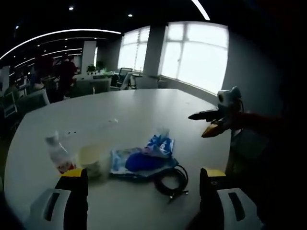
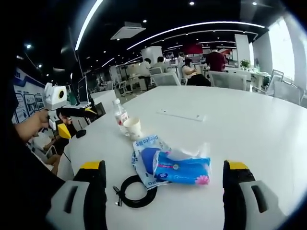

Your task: Arrange the tabletop items into an orderly group along one side of the table until the central work area is clear of visible clutter.

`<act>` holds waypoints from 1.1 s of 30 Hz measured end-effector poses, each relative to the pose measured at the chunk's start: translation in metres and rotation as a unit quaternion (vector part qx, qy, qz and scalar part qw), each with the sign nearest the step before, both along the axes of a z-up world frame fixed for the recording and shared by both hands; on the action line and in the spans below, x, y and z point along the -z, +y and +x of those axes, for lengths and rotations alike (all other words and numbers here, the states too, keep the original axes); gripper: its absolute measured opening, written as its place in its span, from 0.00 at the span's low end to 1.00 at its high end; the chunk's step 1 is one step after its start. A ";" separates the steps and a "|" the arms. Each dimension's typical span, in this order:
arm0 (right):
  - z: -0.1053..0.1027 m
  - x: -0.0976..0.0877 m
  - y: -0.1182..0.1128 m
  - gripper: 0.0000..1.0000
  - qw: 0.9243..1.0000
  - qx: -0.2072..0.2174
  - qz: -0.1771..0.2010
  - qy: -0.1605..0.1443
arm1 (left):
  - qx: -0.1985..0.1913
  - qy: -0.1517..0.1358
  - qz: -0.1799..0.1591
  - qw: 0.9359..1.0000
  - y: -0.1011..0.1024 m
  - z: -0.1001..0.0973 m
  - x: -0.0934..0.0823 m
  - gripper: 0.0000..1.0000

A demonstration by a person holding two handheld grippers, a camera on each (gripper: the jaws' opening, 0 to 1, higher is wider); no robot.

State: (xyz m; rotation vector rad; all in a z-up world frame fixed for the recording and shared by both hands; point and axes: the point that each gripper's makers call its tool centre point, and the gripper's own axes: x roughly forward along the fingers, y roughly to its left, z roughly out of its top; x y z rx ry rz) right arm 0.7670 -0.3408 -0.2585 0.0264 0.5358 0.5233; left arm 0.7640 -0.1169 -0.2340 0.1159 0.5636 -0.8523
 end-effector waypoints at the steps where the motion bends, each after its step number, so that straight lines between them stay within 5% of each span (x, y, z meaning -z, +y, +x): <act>1: 0.001 0.001 -0.002 0.97 1.000 0.002 -0.003 -0.001 | 0.004 -0.001 -0.002 1.000 -0.006 0.000 -0.001 0.95; 17: 0.027 0.034 -0.039 0.65 0.999 0.042 -0.008 0.007 | 0.020 -0.010 -0.018 1.000 -0.078 0.013 0.017 0.69; 25: 0.044 0.049 -0.044 0.56 0.999 0.049 -0.012 0.012 | -0.020 0.003 -0.018 1.000 -0.098 0.041 0.044 0.52; 33: 0.059 0.066 -0.042 0.46 0.998 0.044 -0.023 0.026 | -0.035 0.050 -0.014 0.998 -0.111 0.058 0.075 0.45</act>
